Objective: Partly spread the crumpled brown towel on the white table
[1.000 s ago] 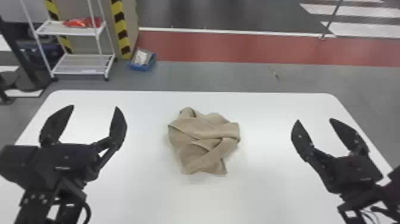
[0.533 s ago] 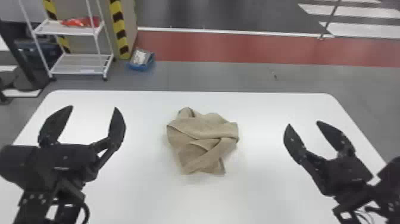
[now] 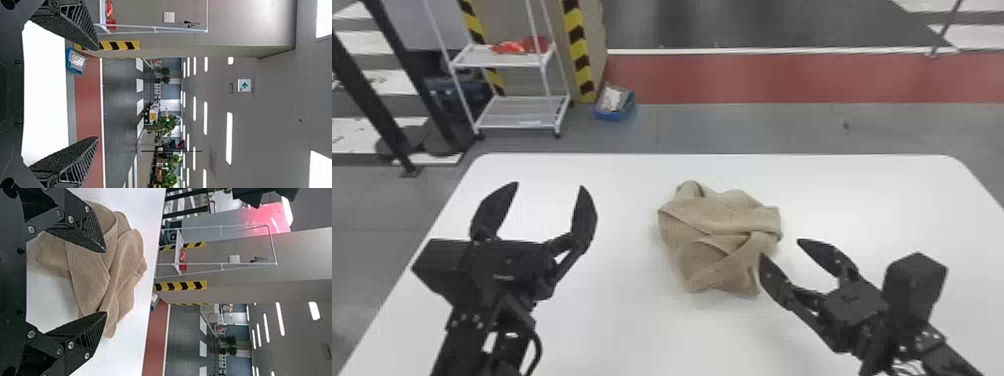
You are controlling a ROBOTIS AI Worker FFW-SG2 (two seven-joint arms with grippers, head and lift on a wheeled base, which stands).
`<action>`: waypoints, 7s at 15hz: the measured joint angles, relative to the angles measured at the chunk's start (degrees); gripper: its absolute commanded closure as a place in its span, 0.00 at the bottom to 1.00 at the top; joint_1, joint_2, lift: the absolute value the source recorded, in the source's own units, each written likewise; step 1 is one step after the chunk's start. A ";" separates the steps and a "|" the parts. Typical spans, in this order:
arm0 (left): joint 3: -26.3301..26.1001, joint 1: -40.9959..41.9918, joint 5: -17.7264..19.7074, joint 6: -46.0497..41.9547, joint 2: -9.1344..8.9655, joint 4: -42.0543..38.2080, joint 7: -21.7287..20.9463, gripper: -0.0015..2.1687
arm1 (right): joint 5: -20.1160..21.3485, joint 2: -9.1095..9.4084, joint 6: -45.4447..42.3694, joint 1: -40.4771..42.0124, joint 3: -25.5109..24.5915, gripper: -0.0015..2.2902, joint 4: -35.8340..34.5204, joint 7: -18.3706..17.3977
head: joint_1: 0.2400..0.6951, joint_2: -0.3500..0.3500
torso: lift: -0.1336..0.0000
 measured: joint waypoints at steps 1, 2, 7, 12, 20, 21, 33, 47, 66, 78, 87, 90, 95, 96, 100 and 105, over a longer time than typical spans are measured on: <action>0.00 0.04 0.00 0.00 0.05 0.05 -0.02 0.04 | 1.01 0.08 0.11 -1.25 1.65 0.17 1.49 -0.29 | 1.00 0.64 | 0.07; 0.03 0.11 0.01 0.00 0.10 0.19 -0.03 0.04 | 2.04 0.17 0.16 -2.67 3.36 0.17 3.13 -0.68 | 1.00 0.66 | 0.07; 0.63 0.38 0.27 -0.11 0.20 0.77 -0.45 0.04 | 3.52 0.46 1.44 -7.36 6.61 0.21 8.82 -1.80 | 1.00 0.72 | 0.07; 0.70 0.25 0.44 -0.08 0.20 0.78 -0.82 0.04 | 3.34 0.41 5.17 -8.29 5.89 0.44 10.10 -1.27 | 1.00 0.70 | 0.07; 0.67 0.43 0.36 0.00 0.20 0.55 -0.87 0.04 | 2.82 0.23 5.85 -6.15 4.43 0.63 3.44 -0.47 | 1.00 0.69 | 0.07; 0.64 0.44 0.32 0.00 0.19 0.47 -0.95 0.04 | 2.56 0.22 5.38 -4.80 4.04 0.64 -0.11 -0.47 | 1.00 0.69 | 0.07; 0.16 0.22 0.11 0.81 0.20 1.05 -1.24 0.04 | -19.24 0.82 -6.02 -2.68 -6.68 0.64 -20.11 -0.94 | 0.89 0.59 | 0.07; -0.67 -0.88 0.08 1.58 0.23 2.13 -2.25 0.04 | -10.13 0.29 12.95 -12.80 -18.53 0.00 6.28 -14.12 | 1.00 0.27 | 0.07; -2.38 -2.87 0.45 0.70 0.06 5.82 -2.52 0.04 | 11.36 0.55 11.11 1.87 4.91 0.15 -4.20 -16.00 | 1.00 0.54 | 0.07; -2.55 -3.08 0.45 0.70 -0.25 6.22 -2.66 0.04 | 14.97 0.61 11.04 2.65 3.94 0.57 -4.29 -18.19 | 1.00 0.49 | 0.07; -2.58 -2.99 0.42 0.45 -0.20 6.22 -3.63 0.04 | 0.19 1.74 4.73 4.55 -18.50 0.57 -1.19 -24.43 | 1.00 0.14 | 0.07; -3.97 -3.80 0.45 0.59 -0.28 6.39 -7.01 0.03 | -2.18 2.52 5.32 3.86 -22.81 0.57 2.36 -24.31 | 1.00 0.00 | 0.07; -11.65 -8.43 1.37 3.36 -1.68 8.67 -12.10 0.12 | -2.21 2.60 5.36 3.67 -21.87 0.57 2.31 -23.89 | 1.00 0.00 | 0.07; -13.62 -9.67 2.06 4.95 -2.09 9.47 -13.25 0.13 | -2.06 2.60 5.36 3.65 -21.47 0.57 1.96 -23.79 | 1.00 0.00 | 0.07; -20.30 -14.72 5.47 12.08 -3.94 12.52 -19.27 0.16 | -1.59 2.60 5.65 3.69 -20.39 0.57 1.24 -23.76 | 1.00 0.00 | 0.07; -28.57 -21.40 5.42 21.59 -7.06 19.05 -21.76 0.16 | -1.49 2.60 5.62 4.14 -20.08 0.57 0.96 -23.77 | 1.00 0.00 | 0.07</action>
